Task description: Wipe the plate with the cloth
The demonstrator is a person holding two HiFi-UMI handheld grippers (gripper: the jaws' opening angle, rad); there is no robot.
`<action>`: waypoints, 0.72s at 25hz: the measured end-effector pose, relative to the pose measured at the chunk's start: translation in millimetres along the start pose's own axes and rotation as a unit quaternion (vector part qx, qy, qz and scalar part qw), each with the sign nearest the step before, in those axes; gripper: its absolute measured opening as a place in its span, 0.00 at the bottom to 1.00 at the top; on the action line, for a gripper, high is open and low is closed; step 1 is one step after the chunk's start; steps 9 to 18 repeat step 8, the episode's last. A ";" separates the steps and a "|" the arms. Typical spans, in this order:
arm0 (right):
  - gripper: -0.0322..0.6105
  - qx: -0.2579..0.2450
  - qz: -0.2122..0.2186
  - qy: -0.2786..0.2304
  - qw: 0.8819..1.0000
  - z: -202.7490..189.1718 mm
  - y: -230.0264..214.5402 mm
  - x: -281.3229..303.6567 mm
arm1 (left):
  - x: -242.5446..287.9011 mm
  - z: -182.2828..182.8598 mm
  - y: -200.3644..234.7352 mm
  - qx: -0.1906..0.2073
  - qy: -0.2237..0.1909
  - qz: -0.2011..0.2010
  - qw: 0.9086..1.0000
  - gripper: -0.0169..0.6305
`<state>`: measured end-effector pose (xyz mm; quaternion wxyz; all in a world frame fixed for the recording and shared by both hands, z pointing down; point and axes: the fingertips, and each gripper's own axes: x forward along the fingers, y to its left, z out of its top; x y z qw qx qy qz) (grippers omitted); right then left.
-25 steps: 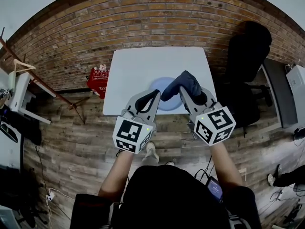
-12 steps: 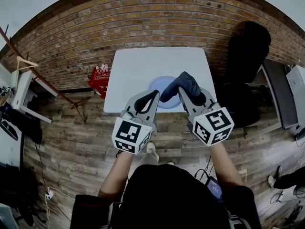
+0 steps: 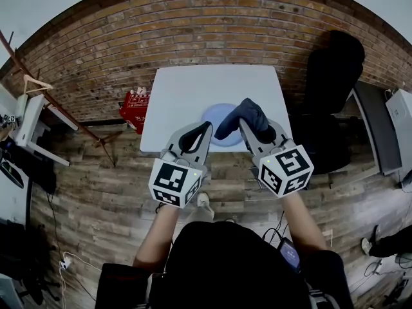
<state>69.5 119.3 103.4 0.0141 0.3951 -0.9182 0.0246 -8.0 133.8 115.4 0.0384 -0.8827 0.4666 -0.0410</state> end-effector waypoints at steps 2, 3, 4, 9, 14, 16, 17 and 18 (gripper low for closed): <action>0.11 -0.001 0.001 0.001 1.000 -0.8 0.4 0.6 | 0.7 -1.1 -0.8 0.000 0.001 -0.001 1.000 0.06; 0.11 -0.001 0.001 0.002 1.000 -1.2 0.6 0.6 | 0.7 -1.6 -1.3 0.000 0.001 -0.002 1.000 0.06; 0.11 -0.002 0.001 0.002 1.000 -1.6 0.8 0.6 | 0.6 -1.7 -1.7 0.000 0.000 -0.003 1.000 0.06; 0.11 -0.002 0.001 0.003 1.000 -1.8 2.2 0.9 | -0.5 -0.4 -1.8 0.001 -0.002 -0.004 1.000 0.06; 0.11 -0.002 0.001 0.003 1.000 -1.8 2.2 0.9 | -0.5 -0.4 -1.8 0.001 -0.002 -0.004 1.000 0.06; 0.11 -0.002 0.001 0.003 1.000 -1.8 2.2 0.9 | -0.5 -0.4 -1.8 0.001 -0.002 -0.004 1.000 0.06; 0.11 -0.002 0.001 0.003 1.000 -1.8 2.2 0.9 | -0.5 -0.4 -1.8 0.001 -0.002 -0.004 1.000 0.06; 0.11 -0.002 0.001 0.003 1.000 -1.8 2.2 0.9 | -0.5 -0.4 -1.8 0.001 -0.002 -0.004 1.000 0.06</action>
